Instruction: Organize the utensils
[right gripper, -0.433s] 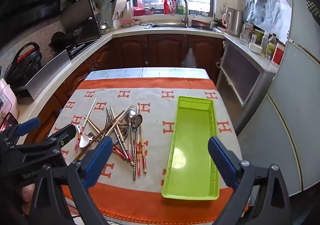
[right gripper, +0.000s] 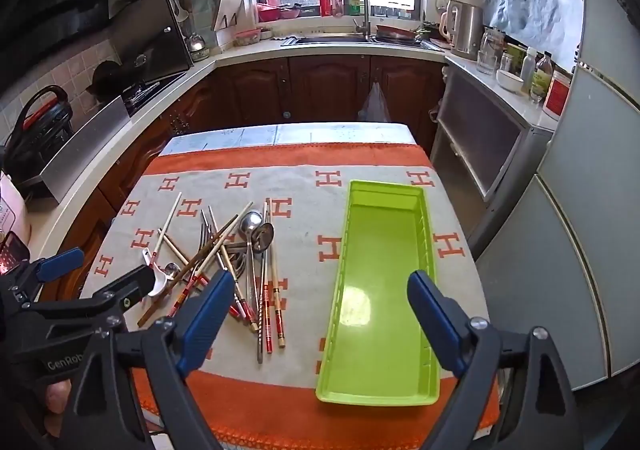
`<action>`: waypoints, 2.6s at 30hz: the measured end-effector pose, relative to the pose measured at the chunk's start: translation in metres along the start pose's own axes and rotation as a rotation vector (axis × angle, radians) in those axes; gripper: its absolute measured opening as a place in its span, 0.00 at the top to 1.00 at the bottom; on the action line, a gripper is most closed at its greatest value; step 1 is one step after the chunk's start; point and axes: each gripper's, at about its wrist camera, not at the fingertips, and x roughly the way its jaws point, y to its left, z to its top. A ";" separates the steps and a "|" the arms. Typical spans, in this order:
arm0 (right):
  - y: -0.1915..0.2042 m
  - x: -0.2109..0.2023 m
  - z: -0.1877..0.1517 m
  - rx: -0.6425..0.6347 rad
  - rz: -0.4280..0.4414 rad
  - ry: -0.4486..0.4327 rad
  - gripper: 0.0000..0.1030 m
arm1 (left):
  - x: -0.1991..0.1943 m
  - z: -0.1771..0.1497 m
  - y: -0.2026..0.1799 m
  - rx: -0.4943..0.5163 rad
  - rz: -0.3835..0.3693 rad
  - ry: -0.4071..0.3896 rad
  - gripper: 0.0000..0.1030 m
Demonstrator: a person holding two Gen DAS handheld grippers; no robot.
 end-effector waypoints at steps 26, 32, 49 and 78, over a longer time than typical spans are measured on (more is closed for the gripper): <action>0.009 0.014 -0.008 0.040 0.057 0.073 0.14 | 0.009 0.003 0.007 -0.024 -0.004 0.024 0.03; 0.014 0.010 -0.008 0.051 0.036 0.070 0.14 | 0.008 0.003 0.012 -0.012 -0.010 0.015 0.03; 0.022 0.003 -0.013 0.097 -0.009 0.072 0.14 | 0.006 -0.004 0.023 0.010 -0.046 0.007 0.03; 0.042 -0.007 -0.019 0.082 -0.044 0.071 0.14 | 0.002 -0.011 0.041 -0.008 -0.072 0.014 0.03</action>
